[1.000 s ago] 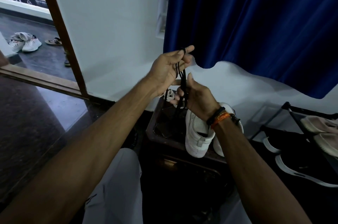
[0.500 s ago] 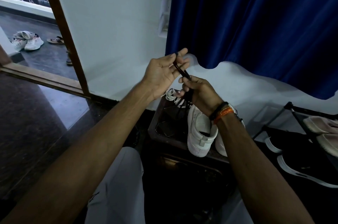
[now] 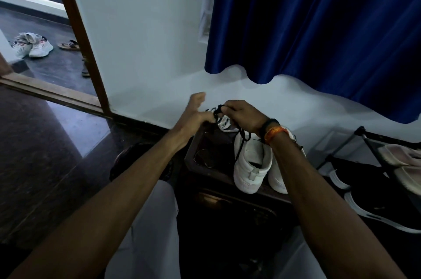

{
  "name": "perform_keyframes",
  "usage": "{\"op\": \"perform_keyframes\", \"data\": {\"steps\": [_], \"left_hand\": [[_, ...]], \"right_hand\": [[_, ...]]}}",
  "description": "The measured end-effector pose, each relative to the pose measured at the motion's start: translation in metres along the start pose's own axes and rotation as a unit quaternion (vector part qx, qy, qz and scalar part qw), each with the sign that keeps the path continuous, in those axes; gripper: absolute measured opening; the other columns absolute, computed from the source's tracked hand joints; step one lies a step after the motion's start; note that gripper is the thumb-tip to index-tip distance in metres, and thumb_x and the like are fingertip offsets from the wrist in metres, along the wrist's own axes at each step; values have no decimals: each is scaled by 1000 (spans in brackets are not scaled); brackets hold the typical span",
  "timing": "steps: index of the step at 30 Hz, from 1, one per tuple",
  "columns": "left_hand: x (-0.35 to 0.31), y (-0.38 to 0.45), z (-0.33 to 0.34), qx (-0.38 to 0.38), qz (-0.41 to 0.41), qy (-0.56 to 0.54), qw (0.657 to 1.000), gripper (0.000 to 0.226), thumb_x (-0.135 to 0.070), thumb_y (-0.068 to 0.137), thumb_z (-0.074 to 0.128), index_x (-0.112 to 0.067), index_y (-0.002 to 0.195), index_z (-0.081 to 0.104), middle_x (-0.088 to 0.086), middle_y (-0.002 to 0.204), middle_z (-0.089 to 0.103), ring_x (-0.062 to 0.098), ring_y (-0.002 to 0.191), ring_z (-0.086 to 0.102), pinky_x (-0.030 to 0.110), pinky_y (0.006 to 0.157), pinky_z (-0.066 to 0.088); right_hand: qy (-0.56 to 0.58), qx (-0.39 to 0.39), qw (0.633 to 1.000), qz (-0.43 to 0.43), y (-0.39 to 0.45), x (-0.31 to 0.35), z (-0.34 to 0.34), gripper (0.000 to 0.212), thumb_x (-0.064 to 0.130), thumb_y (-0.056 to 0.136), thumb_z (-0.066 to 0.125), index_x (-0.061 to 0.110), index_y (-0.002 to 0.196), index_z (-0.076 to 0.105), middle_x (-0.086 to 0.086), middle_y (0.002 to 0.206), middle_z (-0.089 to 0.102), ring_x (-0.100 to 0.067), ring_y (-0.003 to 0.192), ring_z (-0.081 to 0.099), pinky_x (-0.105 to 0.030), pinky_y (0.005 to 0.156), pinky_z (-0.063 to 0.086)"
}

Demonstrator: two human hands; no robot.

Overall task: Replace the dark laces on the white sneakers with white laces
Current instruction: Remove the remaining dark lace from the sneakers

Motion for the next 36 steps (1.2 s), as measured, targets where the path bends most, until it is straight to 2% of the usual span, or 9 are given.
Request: {"op": "perform_keyframes", "data": {"steps": [3, 11, 14, 18, 23, 26, 29, 33, 36], "left_hand": [[-13, 4, 20, 129, 21, 23, 991, 87, -12, 65, 77, -16, 145, 41, 6, 132, 59, 14, 117, 60, 27, 98, 49], [1, 7, 41, 146, -9, -156, 977, 34, 9, 80, 64, -3, 112, 65, 6, 93, 73, 17, 93, 69, 29, 82, 53], [4, 7, 45, 132, -48, -174, 975, 21, 9, 90, 57, -5, 101, 68, 4, 79, 71, 16, 76, 68, 28, 72, 56], [8, 16, 35, 94, -78, -146, 982, 20, 3, 92, 53, -9, 87, 68, -2, 57, 38, 10, 49, 36, 26, 53, 40], [-2, 22, 23, 66, -139, -142, 978, 12, -10, 89, 52, -12, 77, 49, -2, 55, 33, 7, 39, 20, 18, 35, 16], [-6, 26, 21, 29, -144, -122, 982, 31, -32, 98, 54, -10, 77, 56, -3, 50, 35, 7, 37, 23, 18, 33, 16], [-11, 29, 21, -21, -127, -119, 985, 35, -32, 102, 54, -3, 84, 63, -3, 47, 40, 8, 37, 27, 20, 33, 18], [-13, 34, 21, -48, -133, -211, 967, 35, -26, 104, 54, 0, 84, 65, -3, 46, 38, 7, 35, 25, 19, 32, 20], [-12, 37, 23, -73, -148, -330, 929, 29, -23, 104, 54, 1, 89, 63, -1, 56, 32, 7, 39, 21, 18, 33, 22]], "right_hand": [[-80, 10, 996, -32, 5, 11, 3, 20, 20, 104, 51, 18, 95, 69, 3, 86, 67, -17, 81, 62, -33, 77, 49], [16, -30, 998, -58, 9, 5, 4, 20, 25, 100, 60, 18, 89, 76, 0, 85, 74, -12, 84, 67, -33, 81, 52], [4, -76, 996, -52, 10, 2, 4, 22, 29, 99, 60, 18, 90, 77, -5, 92, 74, -19, 89, 67, -37, 83, 52], [-83, -164, 983, -8, 5, -8, -8, 23, 24, 98, 62, 8, 87, 74, -10, 85, 68, -22, 82, 61, -31, 73, 43], [29, -139, 982, 122, -2, -23, 1, 9, 10, 88, 71, 13, 79, 73, -8, 75, 72, -20, 72, 71, -33, 74, 58], [78, -162, 972, 154, -5, -20, 8, 20, 8, 64, 73, 20, 80, 77, -5, 79, 76, -25, 83, 74, -39, 81, 61], [165, -158, 954, 195, -10, -14, 23, 10, 3, 63, 65, 7, 68, 72, -14, 69, 73, -29, 67, 73, -45, 74, 63], [270, -75, 929, 240, -12, -8, 60, 17, 7, 89, 60, -3, 101, 68, -19, 99, 69, -24, 77, 64, -36, 72, 58], [239, -32, 951, 194, -14, -8, 80, 28, 14, 93, 61, 1, 117, 67, -17, 126, 66, -28, 111, 61, -48, 97, 48]]}}
Point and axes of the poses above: each hand's wrist, its own y-axis towards the middle knuckle, its own z-axis out of the palm, x = y × z, the point moved 2 cm from there along y, towards the middle knuckle
